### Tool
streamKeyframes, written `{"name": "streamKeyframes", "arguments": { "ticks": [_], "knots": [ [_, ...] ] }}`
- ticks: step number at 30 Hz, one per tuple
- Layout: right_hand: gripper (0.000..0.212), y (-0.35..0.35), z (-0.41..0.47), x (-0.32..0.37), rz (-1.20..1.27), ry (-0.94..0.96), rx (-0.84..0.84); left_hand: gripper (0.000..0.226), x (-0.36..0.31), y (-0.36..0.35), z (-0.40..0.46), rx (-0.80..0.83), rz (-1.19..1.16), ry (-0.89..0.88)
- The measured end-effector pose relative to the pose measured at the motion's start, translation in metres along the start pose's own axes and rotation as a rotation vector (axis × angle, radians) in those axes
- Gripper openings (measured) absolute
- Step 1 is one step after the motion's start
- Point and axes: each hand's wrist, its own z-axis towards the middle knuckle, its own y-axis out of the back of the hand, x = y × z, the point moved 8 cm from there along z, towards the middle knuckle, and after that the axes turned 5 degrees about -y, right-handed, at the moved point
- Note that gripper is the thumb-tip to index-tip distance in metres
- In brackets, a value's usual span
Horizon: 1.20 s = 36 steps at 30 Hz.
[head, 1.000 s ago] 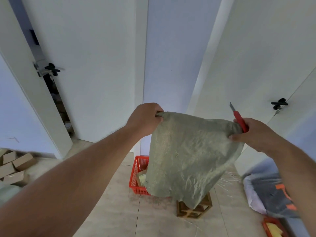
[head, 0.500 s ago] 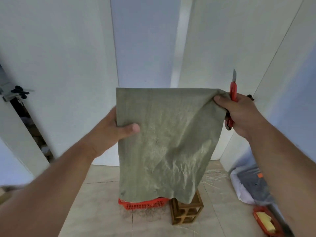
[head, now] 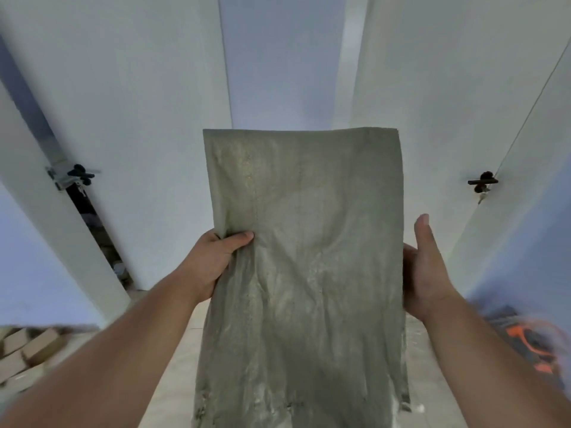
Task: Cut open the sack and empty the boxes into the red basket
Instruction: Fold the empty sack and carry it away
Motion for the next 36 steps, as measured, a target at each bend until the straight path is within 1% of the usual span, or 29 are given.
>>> {"name": "streamKeyframes", "arguments": {
  "ticks": [1,2,3,4,5,6,7,9,10,11,12,13,14,16,18,20,22,24,26,28,30,32,33,34,35,36],
  "knots": [
    [0.086,-0.005,-0.005,-0.001,0.023,0.010,0.027,0.025,0.000,0.004,0.002,-0.032,0.020,-0.004],
    [0.076,-0.008,-0.006,-0.001,0.002,0.049,0.066,0.023,0.000,0.006,0.004,-0.054,0.045,-0.010],
    [0.062,-0.011,-0.007,0.000,-0.074,0.089,0.090,0.022,0.000,0.008,0.007,-0.066,0.069,-0.026],
    [0.052,-0.011,-0.005,-0.003,-0.186,0.115,0.078,0.022,-0.002,0.009,0.008,-0.070,0.086,-0.038],
    [0.044,-0.009,-0.002,-0.005,-0.290,0.121,0.026,0.023,-0.003,0.009,0.009,-0.069,0.093,-0.052],
    [0.038,-0.003,0.003,-0.005,-0.339,0.123,-0.058,0.023,-0.005,0.009,0.009,-0.054,0.081,-0.065],
    [0.033,0.001,0.005,-0.006,-0.317,0.108,-0.126,0.024,-0.005,0.008,0.008,-0.006,0.044,-0.071],
    [0.026,0.007,0.008,-0.009,-0.167,0.053,-0.170,0.030,0.008,0.004,0.002,0.148,-0.004,-0.009],
    [0.024,0.008,0.009,-0.009,-0.095,0.037,-0.173,0.033,0.021,0.001,-0.004,0.229,0.028,0.041],
    [0.023,0.009,0.011,-0.007,-0.060,0.032,-0.177,0.034,0.035,0.001,-0.008,0.275,0.087,0.069],
    [0.021,0.011,0.013,-0.006,-0.045,0.037,-0.184,0.032,0.046,0.003,-0.008,0.272,0.131,0.072],
    [0.019,0.013,0.016,-0.004,-0.039,0.048,-0.186,0.030,0.052,0.006,-0.004,0.226,0.134,0.060],
    [0.018,0.014,0.017,-0.002,-0.031,0.063,-0.179,0.029,0.053,0.009,-0.002,0.164,0.105,0.054],
    [0.022,0.013,0.018,-0.004,-0.047,0.075,-0.112,0.027,0.046,0.011,0.004,0.078,0.037,0.036],
    [0.029,0.010,0.016,-0.013,-0.151,0.064,-0.037,0.025,0.034,0.011,0.008,0.069,0.047,-0.004],
    [0.037,0.012,0.015,-0.020,-0.234,0.072,-0.062,0.023,0.027,0.013,0.010,0.074,0.083,-0.037],
    [0.037,0.016,0.017,-0.021,-0.251,0.110,-0.140,0.022,0.025,0.014,0.010,0.082,0.116,-0.056],
    [0.030,0.022,0.018,-0.017,-0.239,0.161,-0.226,0.022,0.027,0.019,0.012,0.095,0.110,-0.052],
    [0.025,0.022,0.013,-0.008,-0.226,0.226,-0.270,0.023,0.029,0.023,0.013,0.126,0.064,-0.018],
    [0.023,0.019,0.011,-0.001,-0.209,0.274,-0.266,0.023,0.030,0.024,0.011,0.150,0.042,0.004],
    [0.022,0.019,0.014,-0.003,-0.186,0.258,-0.245,0.022,0.029,0.025,0.010,0.154,0.014,-0.013],
    [0.020,0.022,0.015,-0.006,-0.260,0.239,-0.236,0.013,0.023,0.023,0.010,0.214,-0.004,-0.038],
    [0.024,0.027,0.019,-0.008,-0.333,0.222,-0.227,0.012,0.020,0.022,0.011,0.278,-0.024,-0.050],
    [0.032,0.034,0.023,-0.011,-0.337,0.178,-0.233,0.017,0.015,0.020,0.010,0.321,-0.065,-0.038],
    [0.039,0.035,0.024,-0.006,-0.322,0.184,-0.227,0.015,0.013,0.022,0.013,0.351,-0.118,-0.040],
    [0.041,0.033,0.022,0.004,-0.321,0.208,-0.231,0.010,0.010,0.024,0.011,0.343,-0.153,-0.031]
  ]
}}
